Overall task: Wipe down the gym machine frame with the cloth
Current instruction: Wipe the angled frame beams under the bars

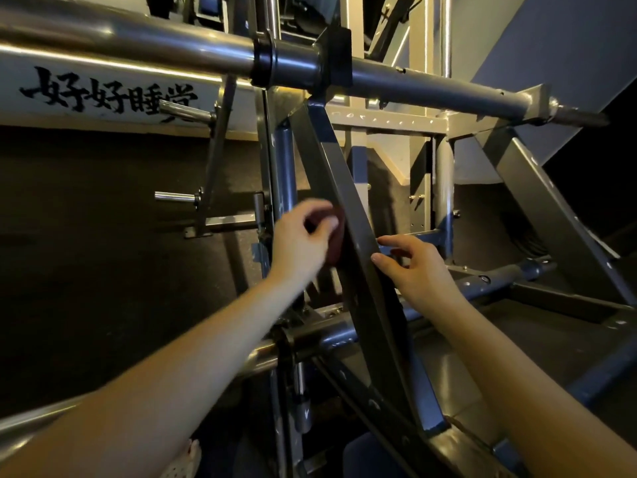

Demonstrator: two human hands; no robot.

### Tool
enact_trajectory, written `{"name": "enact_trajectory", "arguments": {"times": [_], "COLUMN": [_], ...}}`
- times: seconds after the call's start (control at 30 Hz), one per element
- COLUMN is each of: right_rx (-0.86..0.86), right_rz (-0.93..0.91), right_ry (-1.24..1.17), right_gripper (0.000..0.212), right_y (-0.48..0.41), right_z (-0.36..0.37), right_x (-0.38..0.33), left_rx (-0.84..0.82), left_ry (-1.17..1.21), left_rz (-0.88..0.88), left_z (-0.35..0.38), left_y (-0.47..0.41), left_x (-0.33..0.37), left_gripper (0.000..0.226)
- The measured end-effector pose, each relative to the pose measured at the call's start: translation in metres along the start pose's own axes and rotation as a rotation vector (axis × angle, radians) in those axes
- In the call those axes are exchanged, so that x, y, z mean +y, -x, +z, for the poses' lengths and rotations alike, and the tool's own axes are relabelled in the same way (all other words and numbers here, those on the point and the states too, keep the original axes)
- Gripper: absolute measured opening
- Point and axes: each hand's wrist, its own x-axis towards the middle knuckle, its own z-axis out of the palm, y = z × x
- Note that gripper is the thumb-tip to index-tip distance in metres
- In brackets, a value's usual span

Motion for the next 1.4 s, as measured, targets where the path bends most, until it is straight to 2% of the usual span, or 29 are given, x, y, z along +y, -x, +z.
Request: {"name": "enact_trajectory", "arguments": {"times": [0.1,0.23,0.3,0.37,0.47,0.53,0.6,0.73,0.77,0.9,0.97,1.03,1.17,1.23,1.33,1.4], "right_rx": [-0.005,0.003,-0.002,-0.01,-0.017,-0.012,-0.014,-0.064,-0.087,-0.171,-0.173,-0.17,-0.175,-0.181,-0.177,-0.171], "right_rz": [0.013,0.028,0.036,0.038,0.037,0.048,0.046,0.061,0.072,0.074,0.074,0.066,0.071,0.076,0.06,0.06], "right_ry": [-0.001,-0.021,-0.022,-0.02,-0.009,-0.01,-0.021,0.0,0.016,0.09,0.094,0.08,0.06,0.048,0.053,0.054], "right_gripper": [0.049,0.048,0.047,0.046,0.045,0.046,0.047,0.054,0.056,0.061,0.058,0.053,0.046,0.045,0.046,0.047], "right_y": [0.0,0.001,0.0,-0.002,0.0,0.001,0.003,0.009,0.011,0.019,0.022,0.025,0.027,0.026,0.026,0.027], "right_z": [0.0,0.0,0.0,-0.001,-0.001,0.0,-0.001,-0.008,-0.01,-0.018,-0.018,-0.017,-0.015,-0.016,-0.016,-0.015], "right_x": [-0.003,-0.006,-0.006,-0.007,-0.008,-0.007,-0.005,0.0,0.002,0.005,0.006,0.008,0.009,0.01,0.011,0.012], "left_rx": [0.056,-0.114,-0.185,-0.128,-0.018,0.025,-0.004,-0.195,-0.2,-0.041,0.014,0.021,-0.151,-0.115,0.016,0.06], "left_ry": [0.069,0.071,0.044,0.034,0.114,0.149,0.164,0.172,0.167,0.081,0.137,0.178,0.184,0.156,0.068,0.101], "left_rz": [-0.068,-0.056,-0.012,-0.007,-0.101,-0.121,-0.123,-0.138,-0.129,-0.112,-0.145,-0.146,-0.174,-0.15,-0.154,-0.172], "left_z": [0.006,0.008,0.006,0.006,0.005,0.007,0.011,0.015,0.016,0.019,0.015,0.018,0.023,0.024,0.025,0.026], "left_y": [-0.011,0.083,0.102,0.077,0.014,0.006,0.039,0.143,0.153,0.085,0.052,0.066,0.162,0.151,0.087,0.075], "left_x": [-0.002,-0.014,-0.013,-0.011,-0.008,-0.008,-0.008,-0.013,-0.014,-0.016,-0.014,-0.012,-0.008,-0.011,-0.014,-0.014], "left_gripper": [0.028,0.028,0.026,0.026,0.024,0.025,0.026,0.027,0.027,0.024,0.023,0.026,0.025,0.024,0.024,0.024]}}
